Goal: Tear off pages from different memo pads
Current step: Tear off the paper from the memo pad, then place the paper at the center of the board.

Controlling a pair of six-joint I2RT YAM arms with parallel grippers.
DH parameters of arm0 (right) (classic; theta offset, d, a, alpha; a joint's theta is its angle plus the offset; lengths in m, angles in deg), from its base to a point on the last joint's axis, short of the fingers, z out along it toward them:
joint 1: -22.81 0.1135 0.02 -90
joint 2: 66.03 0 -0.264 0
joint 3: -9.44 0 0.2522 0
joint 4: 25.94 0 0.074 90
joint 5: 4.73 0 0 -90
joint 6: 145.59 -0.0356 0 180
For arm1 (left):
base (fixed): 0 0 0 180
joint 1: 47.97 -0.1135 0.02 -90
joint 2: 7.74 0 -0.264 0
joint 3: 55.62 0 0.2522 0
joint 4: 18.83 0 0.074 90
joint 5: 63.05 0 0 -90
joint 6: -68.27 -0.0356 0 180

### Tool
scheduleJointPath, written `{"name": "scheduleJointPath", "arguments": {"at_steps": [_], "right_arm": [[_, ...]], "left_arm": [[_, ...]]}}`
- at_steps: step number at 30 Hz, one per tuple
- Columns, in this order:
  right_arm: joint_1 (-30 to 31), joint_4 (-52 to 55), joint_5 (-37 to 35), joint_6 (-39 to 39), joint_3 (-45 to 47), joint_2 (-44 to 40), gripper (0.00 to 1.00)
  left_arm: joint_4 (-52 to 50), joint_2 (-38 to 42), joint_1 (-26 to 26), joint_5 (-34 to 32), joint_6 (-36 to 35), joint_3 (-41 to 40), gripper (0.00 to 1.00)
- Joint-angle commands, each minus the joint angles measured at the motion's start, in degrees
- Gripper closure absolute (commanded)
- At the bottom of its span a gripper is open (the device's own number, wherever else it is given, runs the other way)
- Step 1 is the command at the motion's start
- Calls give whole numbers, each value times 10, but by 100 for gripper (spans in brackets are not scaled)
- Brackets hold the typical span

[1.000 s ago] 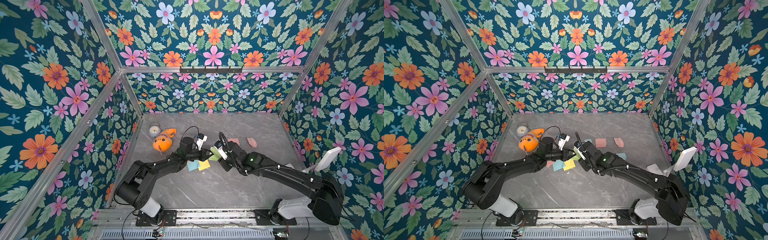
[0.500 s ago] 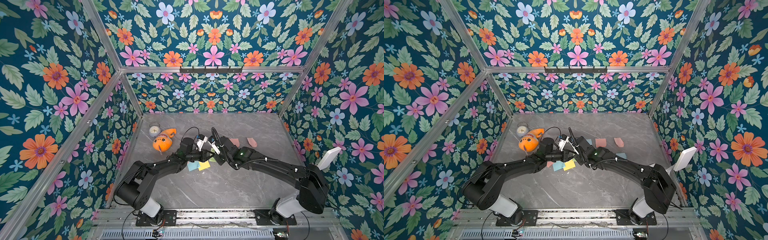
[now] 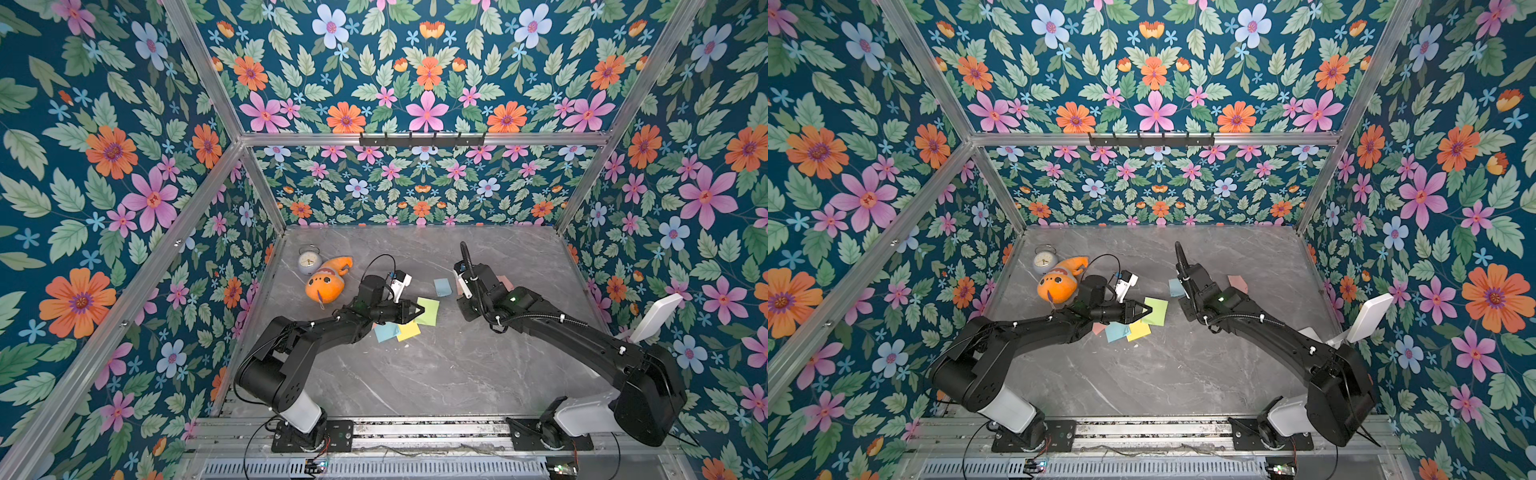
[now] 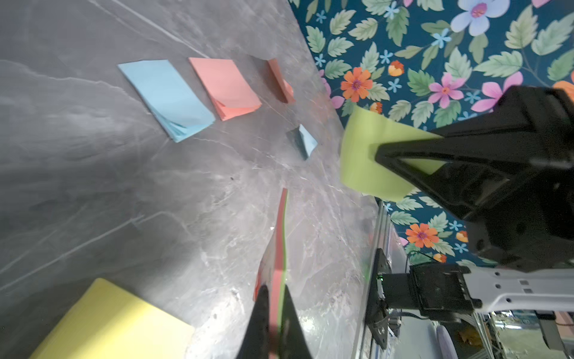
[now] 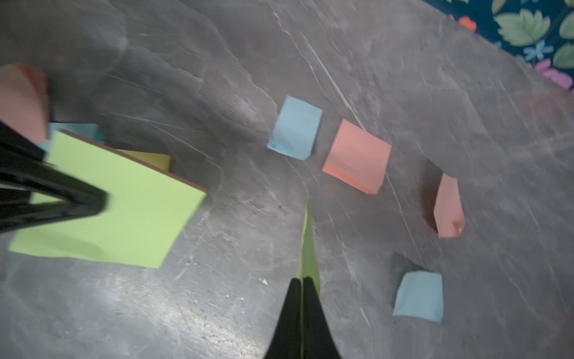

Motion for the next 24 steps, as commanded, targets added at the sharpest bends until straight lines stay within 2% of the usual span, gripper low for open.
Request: {"name": "scheduleJointPath", "arguments": {"at_steps": [1,6,12,17,24], "right_arm": [[-20,106,-32,-116,-10,13,100],[-35,178,-74,-187,3,9,100],[-116,275,-73,-264,7,40,100],[-159,284,-82,-278,4,88,100],[-167,235,-53,-260,12,181,97]], "left_arm": [[19,-16,-10,-11,21,8,100],[39,-41,-11,-8,34,23,100],[1,-75,-12,-61,34,69,100],[-15,-108,-17,-74,40,105,100],[-24,-102,-21,-76,39,117,100]]}}
